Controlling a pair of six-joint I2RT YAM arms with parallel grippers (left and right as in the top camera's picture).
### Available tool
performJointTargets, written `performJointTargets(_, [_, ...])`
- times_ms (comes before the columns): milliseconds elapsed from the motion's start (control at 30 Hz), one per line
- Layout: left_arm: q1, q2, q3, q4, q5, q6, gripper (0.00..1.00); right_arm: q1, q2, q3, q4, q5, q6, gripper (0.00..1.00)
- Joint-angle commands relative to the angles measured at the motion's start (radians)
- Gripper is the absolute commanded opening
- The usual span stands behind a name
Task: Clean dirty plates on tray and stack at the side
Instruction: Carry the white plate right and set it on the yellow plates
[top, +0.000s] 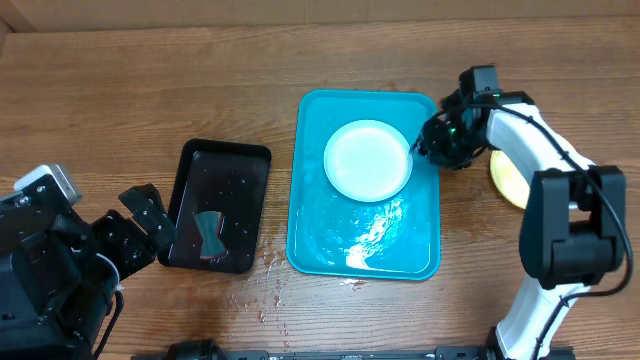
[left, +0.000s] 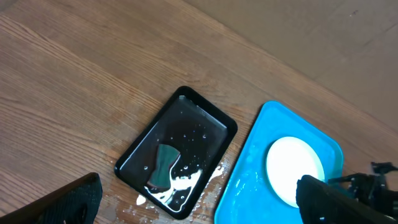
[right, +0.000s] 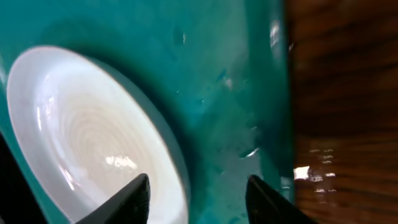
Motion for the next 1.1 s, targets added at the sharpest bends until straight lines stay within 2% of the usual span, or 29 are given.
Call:
performJointTargets(0, [0.006, 0.001, 0.012, 0.002, -0.018, -0.003, 1.00, 0.068, 0.019, 0.000, -0.005, -0.027, -0.067, 0.44])
performJointTargets(33, [0.006, 0.001, 0.012, 0.002, -0.018, -0.003, 1.00, 0.085, 0.023, 0.000, -0.005, 0.011, -0.066, 0.40])
performJointTargets(67, [0.006, 0.001, 0.012, 0.002, -0.018, -0.003, 1.00, 0.103, 0.023, 0.000, -0.003, 0.061, -0.052, 0.31])
performJointTargets(133, [0.006, 0.001, 0.012, 0.002, -0.018, -0.003, 1.00, 0.127, 0.023, 0.001, 0.007, 0.167, 0.019, 0.04])
performJointTargets(367, [0.006, 0.001, 0.012, 0.002, -0.018, -0.003, 1.00, 0.035, -0.076, 0.059, -0.014, 0.124, 0.100, 0.04])
performJointTargets(567, [0.006, 0.001, 0.012, 0.002, -0.018, -0.003, 1.00, -0.159, -0.224, 0.062, -0.053, 0.113, 0.099, 0.04])
performJointTargets(667, [0.006, 0.001, 0.012, 0.002, -0.018, -0.003, 1.00, -0.298, -0.223, 0.054, -0.125, 0.178, 0.112, 0.04])
performJointTargets(800, [0.006, 0.001, 0.012, 0.002, -0.018, -0.003, 1.00, -0.436, -0.223, 0.011, -0.154, 0.264, 0.200, 0.04])
performJointTargets(967, [0.006, 0.001, 0.012, 0.002, -0.018, -0.003, 1.00, -0.579, -0.223, -0.009, -0.228, 0.271, 0.227, 0.04])
performJointTargets(1000, [0.006, 0.001, 0.012, 0.002, -0.018, -0.003, 1.00, -0.597, -0.223, -0.009, -0.244, 0.270, 0.227, 0.11])
performJointTargets(1033, [0.006, 0.001, 0.012, 0.002, -0.018, -0.003, 1.00, -0.618, -0.224, -0.009, -0.262, 0.264, 0.228, 0.25])
performJointTargets(1067, [0.006, 0.001, 0.012, 0.002, -0.018, -0.003, 1.00, -0.633, -0.226, -0.007, -0.273, 0.244, 0.227, 0.29])
